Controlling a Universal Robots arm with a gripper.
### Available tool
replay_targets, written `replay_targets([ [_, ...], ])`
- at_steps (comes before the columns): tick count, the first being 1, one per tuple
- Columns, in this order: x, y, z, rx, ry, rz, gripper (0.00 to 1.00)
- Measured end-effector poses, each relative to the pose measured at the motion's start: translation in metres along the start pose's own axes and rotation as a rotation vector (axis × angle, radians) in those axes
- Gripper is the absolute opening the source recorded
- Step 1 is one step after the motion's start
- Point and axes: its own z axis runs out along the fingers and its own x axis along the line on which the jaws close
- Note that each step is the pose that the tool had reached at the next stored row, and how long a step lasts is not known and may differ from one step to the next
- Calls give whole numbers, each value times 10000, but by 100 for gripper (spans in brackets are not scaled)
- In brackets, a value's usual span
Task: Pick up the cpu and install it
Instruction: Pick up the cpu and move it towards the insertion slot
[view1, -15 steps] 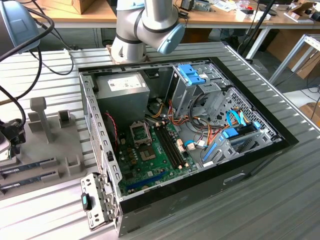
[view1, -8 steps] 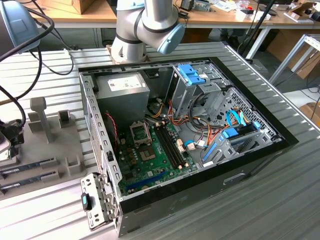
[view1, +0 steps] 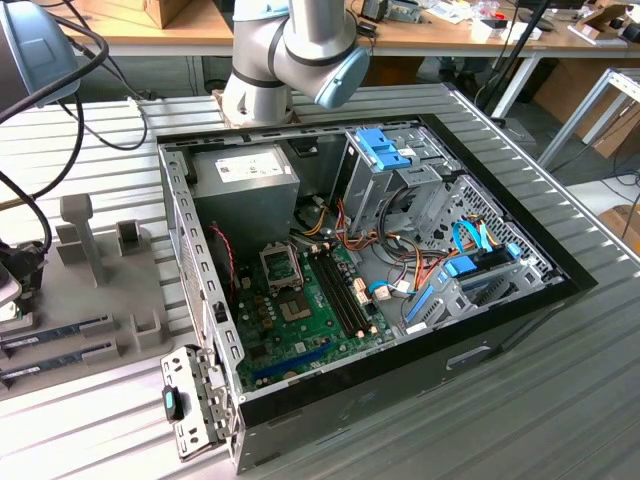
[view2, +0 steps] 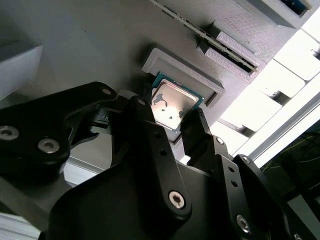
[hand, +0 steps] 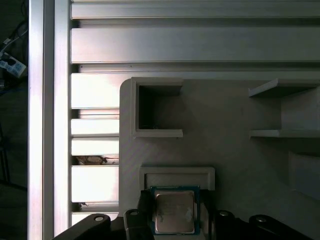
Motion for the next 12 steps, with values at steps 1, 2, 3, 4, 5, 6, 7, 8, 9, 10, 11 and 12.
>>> replay_targets([
  [1, 0, 0, 0, 0, 0, 0, 47],
  [2, 0, 0, 0, 0, 0, 0, 47],
  [3, 0, 0, 0, -1, 0, 0, 47],
  [4, 0, 0, 0, -1, 1, 0, 47],
  [5, 0, 0, 0, 0, 0, 0, 47],
  [6, 0, 0, 0, 0, 0, -1, 47],
  [7, 0, 0, 0, -1, -1, 0, 48],
  [8, 0, 0, 0, 0, 0, 0, 48],
  [9, 0, 0, 0, -1, -1, -1, 55],
  [10, 0, 0, 0, -1, 0, 0, 55],
  [11, 0, 0, 0, -1, 0, -1, 55],
  [12, 0, 0, 0, -1, 0, -1, 55],
])
